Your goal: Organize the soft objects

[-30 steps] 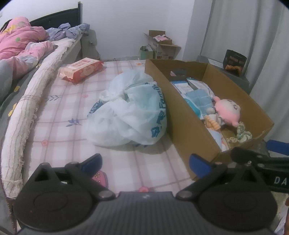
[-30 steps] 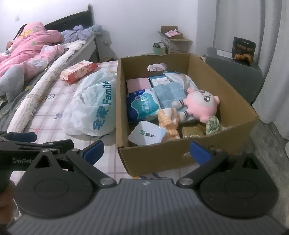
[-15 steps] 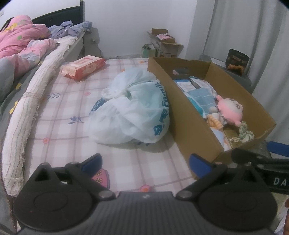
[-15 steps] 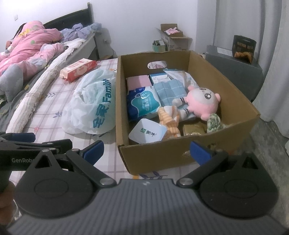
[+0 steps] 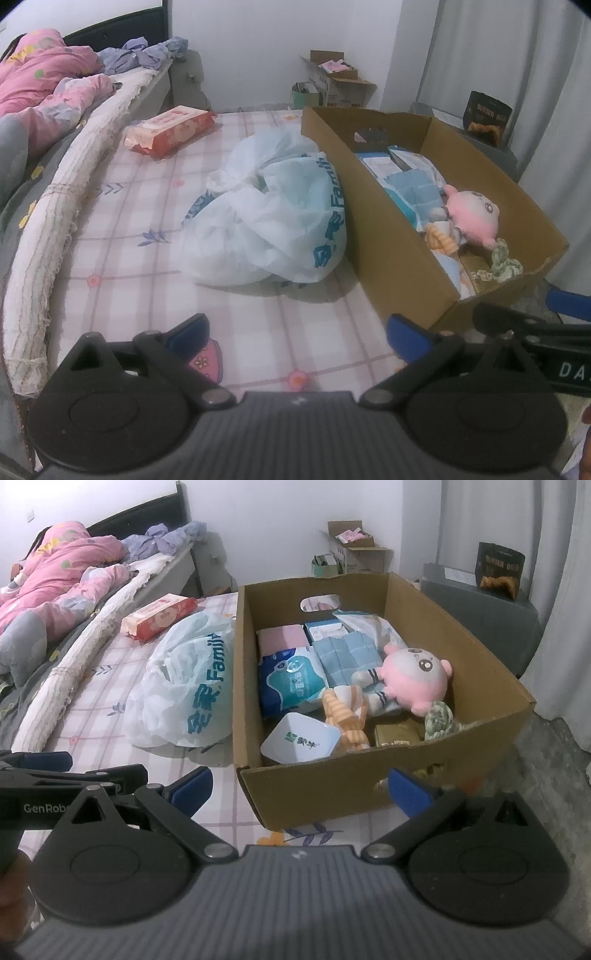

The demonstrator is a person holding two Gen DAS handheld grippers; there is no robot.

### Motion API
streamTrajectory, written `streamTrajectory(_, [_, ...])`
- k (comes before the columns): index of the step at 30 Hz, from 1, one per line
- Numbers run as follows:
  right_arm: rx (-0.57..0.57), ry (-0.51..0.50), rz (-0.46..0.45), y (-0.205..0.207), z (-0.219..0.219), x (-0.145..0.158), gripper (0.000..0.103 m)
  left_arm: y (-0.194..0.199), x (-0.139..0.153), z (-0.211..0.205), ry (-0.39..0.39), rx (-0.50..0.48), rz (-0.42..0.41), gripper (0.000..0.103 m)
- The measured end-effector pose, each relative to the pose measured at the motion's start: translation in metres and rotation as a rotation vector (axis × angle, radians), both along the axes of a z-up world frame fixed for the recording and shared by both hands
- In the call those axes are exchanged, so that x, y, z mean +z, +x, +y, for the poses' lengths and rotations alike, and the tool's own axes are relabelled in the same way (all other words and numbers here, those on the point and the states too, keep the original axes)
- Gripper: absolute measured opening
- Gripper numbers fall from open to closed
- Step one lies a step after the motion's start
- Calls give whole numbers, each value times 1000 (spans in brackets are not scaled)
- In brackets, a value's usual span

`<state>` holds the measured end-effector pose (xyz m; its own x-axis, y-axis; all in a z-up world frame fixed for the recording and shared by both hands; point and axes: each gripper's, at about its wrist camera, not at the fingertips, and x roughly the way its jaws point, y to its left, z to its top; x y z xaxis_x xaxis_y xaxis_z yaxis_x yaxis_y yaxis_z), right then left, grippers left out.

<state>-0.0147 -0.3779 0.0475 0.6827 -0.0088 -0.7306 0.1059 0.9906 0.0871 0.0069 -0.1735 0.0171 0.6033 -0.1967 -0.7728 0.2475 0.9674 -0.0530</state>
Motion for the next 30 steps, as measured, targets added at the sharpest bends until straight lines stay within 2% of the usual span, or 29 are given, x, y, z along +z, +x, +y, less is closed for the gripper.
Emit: streamTrajectory(30, [-2, 33, 38, 6, -6, -12, 102, 5, -8, -5, 24, 6, 41, 102])
